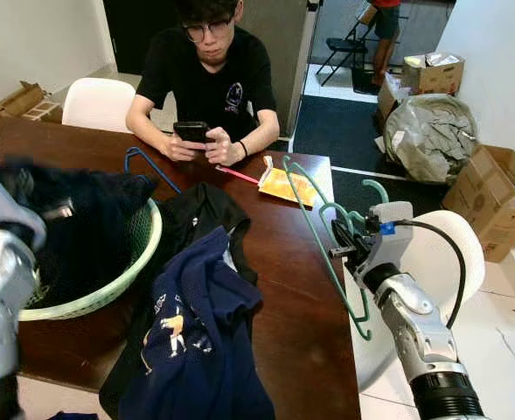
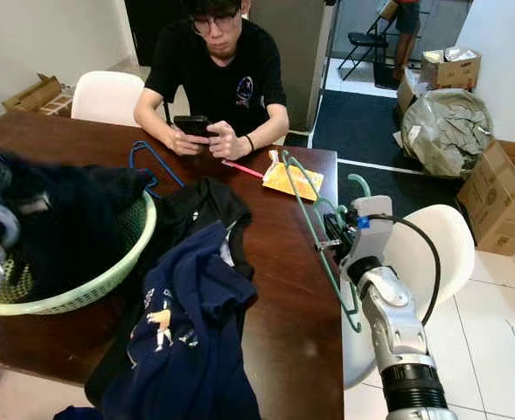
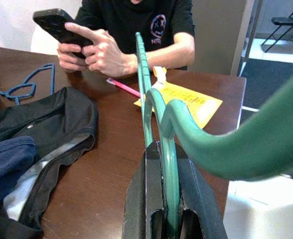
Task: Hang hanger
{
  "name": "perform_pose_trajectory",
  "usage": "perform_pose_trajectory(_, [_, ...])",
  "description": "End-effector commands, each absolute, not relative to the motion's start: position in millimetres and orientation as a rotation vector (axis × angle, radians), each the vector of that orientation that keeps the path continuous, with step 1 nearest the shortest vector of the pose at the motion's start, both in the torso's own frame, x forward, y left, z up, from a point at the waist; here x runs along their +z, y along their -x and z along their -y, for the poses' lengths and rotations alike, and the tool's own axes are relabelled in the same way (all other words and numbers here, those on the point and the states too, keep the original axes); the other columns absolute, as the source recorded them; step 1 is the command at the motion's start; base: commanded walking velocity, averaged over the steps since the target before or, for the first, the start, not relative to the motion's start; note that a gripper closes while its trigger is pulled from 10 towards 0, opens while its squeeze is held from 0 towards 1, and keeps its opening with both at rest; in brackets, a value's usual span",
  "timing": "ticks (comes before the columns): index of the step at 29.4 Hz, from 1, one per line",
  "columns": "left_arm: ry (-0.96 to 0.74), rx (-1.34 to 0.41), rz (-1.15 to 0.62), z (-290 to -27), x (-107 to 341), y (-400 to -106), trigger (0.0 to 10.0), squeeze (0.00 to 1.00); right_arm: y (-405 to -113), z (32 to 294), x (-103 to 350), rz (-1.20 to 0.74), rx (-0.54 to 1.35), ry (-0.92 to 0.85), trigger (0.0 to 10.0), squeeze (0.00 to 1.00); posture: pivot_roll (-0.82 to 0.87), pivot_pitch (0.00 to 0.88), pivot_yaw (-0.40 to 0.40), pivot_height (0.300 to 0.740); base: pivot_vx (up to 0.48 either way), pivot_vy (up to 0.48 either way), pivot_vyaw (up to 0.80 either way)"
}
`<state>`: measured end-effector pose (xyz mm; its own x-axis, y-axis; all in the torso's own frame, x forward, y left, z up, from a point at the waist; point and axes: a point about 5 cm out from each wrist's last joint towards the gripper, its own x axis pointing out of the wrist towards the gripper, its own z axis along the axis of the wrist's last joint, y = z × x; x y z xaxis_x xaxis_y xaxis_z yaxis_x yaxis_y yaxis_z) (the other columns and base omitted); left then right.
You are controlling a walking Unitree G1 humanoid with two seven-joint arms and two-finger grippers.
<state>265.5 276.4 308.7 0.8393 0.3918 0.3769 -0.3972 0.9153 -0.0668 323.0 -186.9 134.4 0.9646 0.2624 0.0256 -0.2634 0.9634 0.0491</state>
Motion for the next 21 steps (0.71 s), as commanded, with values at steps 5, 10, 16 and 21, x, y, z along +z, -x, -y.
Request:
perform_pose_trajectory(5, [-0.086,0.334,0.560,-262,356,-264,0.0,0.00,-325,189,135,0.014,0.241,-0.110,10.0,0.00,0.10,0.000,-0.062,0.740,0.000,0.000,0.32])
perform_pose_trajectory(10, [-0.141,0.288,0.587,-255,371,-268,0.0,0.00,-325,187,135,0.012,0.243,-0.115,10.0,0.00,0.10,0.000,-0.055,0.740,0.000,0.000,0.00])
perform_pose_trajectory(16, [-0.146,0.345,0.526,-266,362,-271,0.0,0.00,-323,184,135,0.010,0.280,-0.099,10.0,0.00,0.10,0.000,-0.054,0.740,0.000,0.000,0.00])
perform_pose_trajectory(21, [-0.129,0.345,0.471,-266,350,-274,7.0,0.00,-321,176,136,0.023,0.356,-0.053,10.0,0.00,0.10,0.000,-0.058,0.740,0.000,0.000,0.64])
